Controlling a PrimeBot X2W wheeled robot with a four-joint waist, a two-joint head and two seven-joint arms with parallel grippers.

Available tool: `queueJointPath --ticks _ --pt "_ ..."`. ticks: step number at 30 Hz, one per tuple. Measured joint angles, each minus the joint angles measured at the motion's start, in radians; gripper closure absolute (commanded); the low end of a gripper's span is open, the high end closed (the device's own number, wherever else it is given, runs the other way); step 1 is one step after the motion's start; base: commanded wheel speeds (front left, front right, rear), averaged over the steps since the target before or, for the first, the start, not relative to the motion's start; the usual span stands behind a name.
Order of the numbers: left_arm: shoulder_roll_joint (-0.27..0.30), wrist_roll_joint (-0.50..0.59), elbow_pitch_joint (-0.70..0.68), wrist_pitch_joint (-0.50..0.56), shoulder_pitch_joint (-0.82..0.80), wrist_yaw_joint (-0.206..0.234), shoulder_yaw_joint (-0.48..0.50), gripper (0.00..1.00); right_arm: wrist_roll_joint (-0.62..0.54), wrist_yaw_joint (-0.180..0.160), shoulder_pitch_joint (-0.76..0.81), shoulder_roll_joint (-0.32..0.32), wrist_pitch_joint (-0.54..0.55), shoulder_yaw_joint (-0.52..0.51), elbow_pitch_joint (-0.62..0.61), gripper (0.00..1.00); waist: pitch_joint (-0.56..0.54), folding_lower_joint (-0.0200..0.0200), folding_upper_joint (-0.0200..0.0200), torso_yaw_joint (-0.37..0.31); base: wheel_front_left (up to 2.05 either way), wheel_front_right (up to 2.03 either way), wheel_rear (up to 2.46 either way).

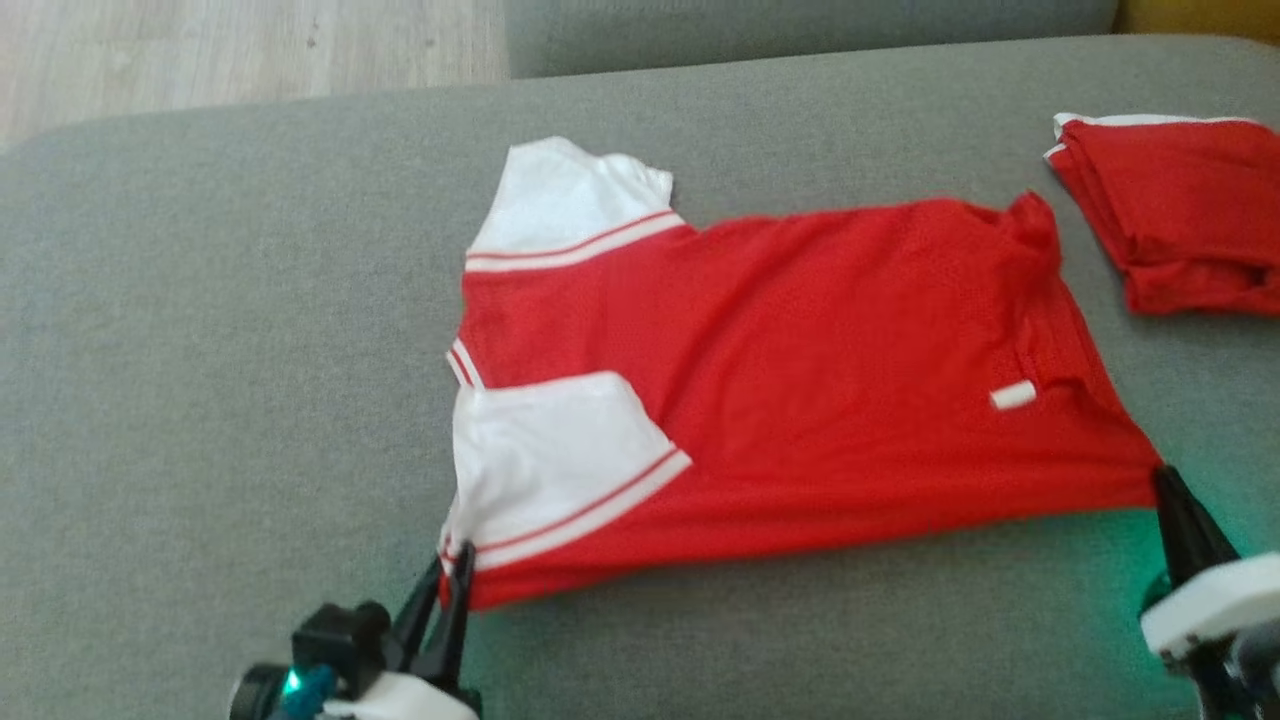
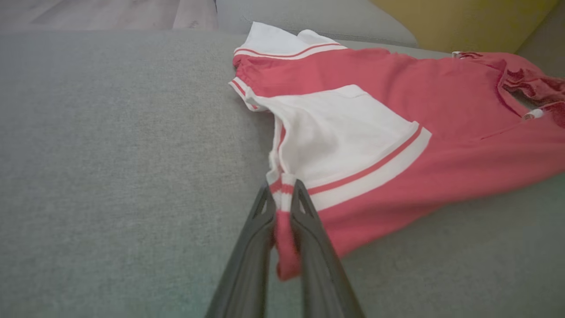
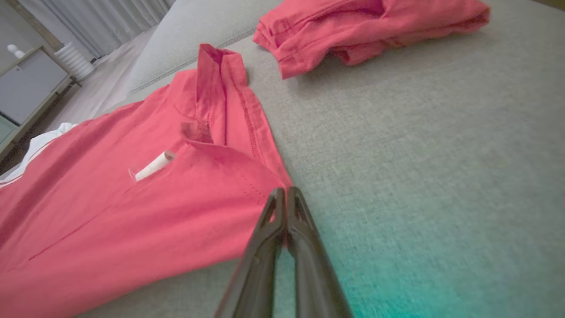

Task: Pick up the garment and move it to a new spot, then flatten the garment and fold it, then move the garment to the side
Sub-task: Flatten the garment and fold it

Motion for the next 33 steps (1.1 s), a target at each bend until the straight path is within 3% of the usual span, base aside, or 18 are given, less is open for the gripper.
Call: queueJointPath --ticks 8,9,10,11,12,13,14,20,24,28,30,33 --pt "0.011 -0.028 -0.017 0.045 0.051 -0.001 -0.019 1.0 -0.056 0.0 0.089 0.034 0.059 -0.093 -0.085 1.0 -0.015 0.0 0.0 -0.01 0.0 0.0 0.0" --pt "0.013 -0.031 -0.018 0.05 0.051 -0.002 -0.019 1.0 -0.065 0.0 0.089 0.043 0.065 -0.102 -0.094 0.71 -0.015 0.0001 0.0 -0.012 0.0 0.0 0.0" --pt "0.015 -0.032 -0.017 0.055 0.051 -0.002 -0.019 1.0 -0.073 0.0 0.089 0.05 0.074 -0.11 -0.102 0.56 -0.015 0.0001 0.0 -0.014 0.0 0.0 0.0" --pt "0.017 -0.032 -0.017 0.06 0.051 -0.002 -0.02 1.0 -0.081 0.0 0.089 0.055 0.083 -0.119 -0.109 0.07 -0.014 0.0001 0.0 -0.016 0.0 0.0 0.0" --pt "0.019 -0.032 -0.015 0.061 0.051 -0.002 -0.02 0.65 -0.09 0.0 0.089 0.06 0.089 -0.13 -0.118 0.0 -0.013 0.0001 0.0 -0.017 0.0 0.0 0.0" --pt "0.02 -0.032 -0.013 0.07 0.051 -0.002 -0.021 0.16 -0.099 0.0 0.089 0.063 0.091 -0.143 -0.125 0.0 -0.011 0.0001 0.0 -0.019 0.0 0.0 0.0" --pt "0.023 -0.031 -0.011 0.07 0.051 -0.001 -0.022 0.0 -0.109 0.0 0.09 0.067 0.1 -0.154 -0.134 0.0 -0.01 0.0002 0.0 -0.02 0.0 0.0 0.0" --pt "0.042 -0.031 -0.034 0.087 0.04 -0.001 -0.02 0.0 -0.147 0.0 0.093 0.089 0.12 -0.195 -0.19 0.0 0.002 0.0002 0.0 -0.029 0.0 0.0 0.0" --pt "0.102 -0.018 -0.132 0.143 -0.036 -0.004 0.001 0.0 -0.174 0.0 0.095 0.112 0.138 -0.218 -0.236 0.0 0.027 0.0002 0.0 -0.036 0.0 0.0 0.0" --pt "0.186 -0.003 -0.165 0.261 -0.265 -0.067 0.035 0.0 -0.191 0.0 0.092 0.121 0.162 -0.219 -0.287 0.0 0.07 0.0003 0.0 -0.042 0.0 0.0 0.0" --pt "0.193 -0.04 -0.148 0.319 -0.408 -0.128 0.044 0.0 -0.195 0.0 0.079 0.124 0.173 -0.218 -0.31 0.0 0.096 0.0002 0.0 -0.048 0.0 0.0 0.0" --pt "0.192 -0.095 -0.062 0.424 -0.612 -0.179 0.039 0.0 -0.199 0.0 0.04 0.125 0.186 -0.207 -0.336 0.0 0.147 0.0004 0.0 -0.062 0.0 0.0 0.0"
